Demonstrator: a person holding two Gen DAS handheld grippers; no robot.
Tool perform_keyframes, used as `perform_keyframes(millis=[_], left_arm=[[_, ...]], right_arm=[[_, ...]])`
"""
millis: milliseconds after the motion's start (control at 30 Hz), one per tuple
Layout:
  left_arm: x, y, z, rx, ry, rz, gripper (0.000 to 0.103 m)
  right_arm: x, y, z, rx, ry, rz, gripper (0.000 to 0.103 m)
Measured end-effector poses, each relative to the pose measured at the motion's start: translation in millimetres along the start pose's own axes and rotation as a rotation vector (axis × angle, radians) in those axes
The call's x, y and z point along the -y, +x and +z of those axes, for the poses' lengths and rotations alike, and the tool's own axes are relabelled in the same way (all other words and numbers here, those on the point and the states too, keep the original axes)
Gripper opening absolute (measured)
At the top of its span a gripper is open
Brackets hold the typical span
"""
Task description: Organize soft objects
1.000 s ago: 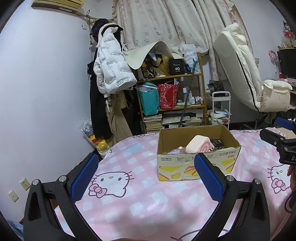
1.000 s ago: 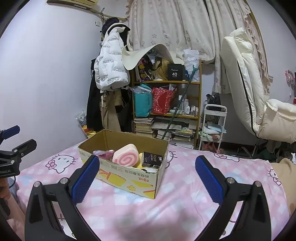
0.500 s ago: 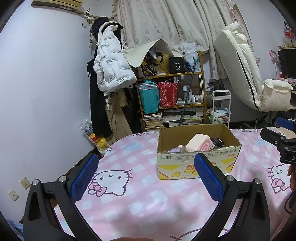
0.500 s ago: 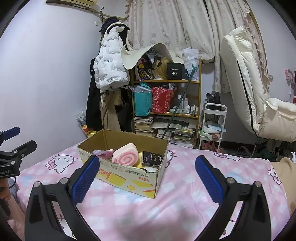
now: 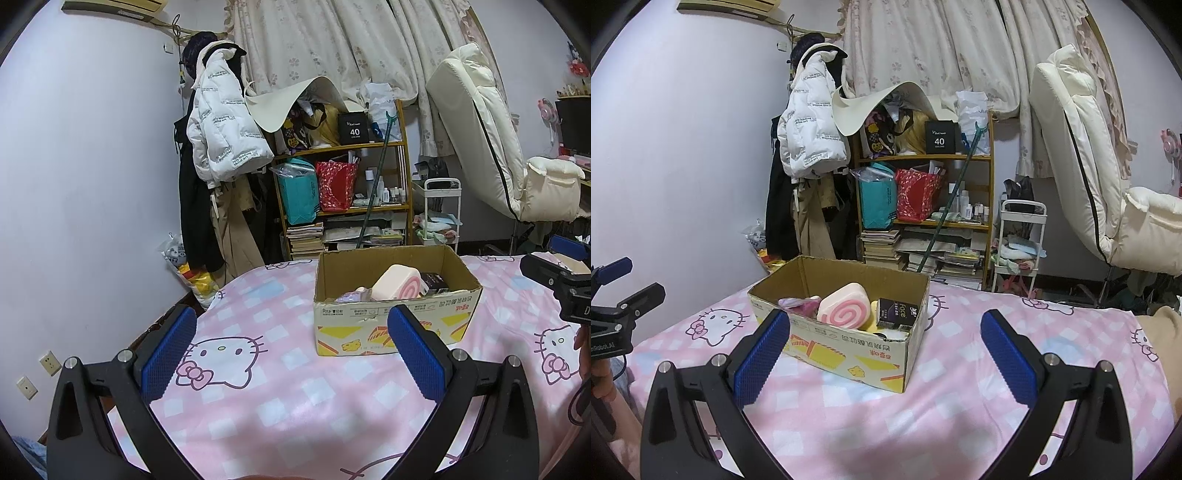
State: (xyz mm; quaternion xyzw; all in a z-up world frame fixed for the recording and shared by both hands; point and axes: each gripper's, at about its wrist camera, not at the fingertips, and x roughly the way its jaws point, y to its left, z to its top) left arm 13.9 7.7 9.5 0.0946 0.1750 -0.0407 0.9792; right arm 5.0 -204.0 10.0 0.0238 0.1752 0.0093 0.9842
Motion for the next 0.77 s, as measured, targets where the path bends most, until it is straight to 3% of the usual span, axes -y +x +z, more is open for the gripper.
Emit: perform_keyframes(millis=[767], left_arm=[[1.3, 0.0, -2.7, -0.017, 0.003, 0.007, 0.102]], right_arm=[[2.6, -0.2, -1.8, 0.008, 0.010, -0.005, 0.103]])
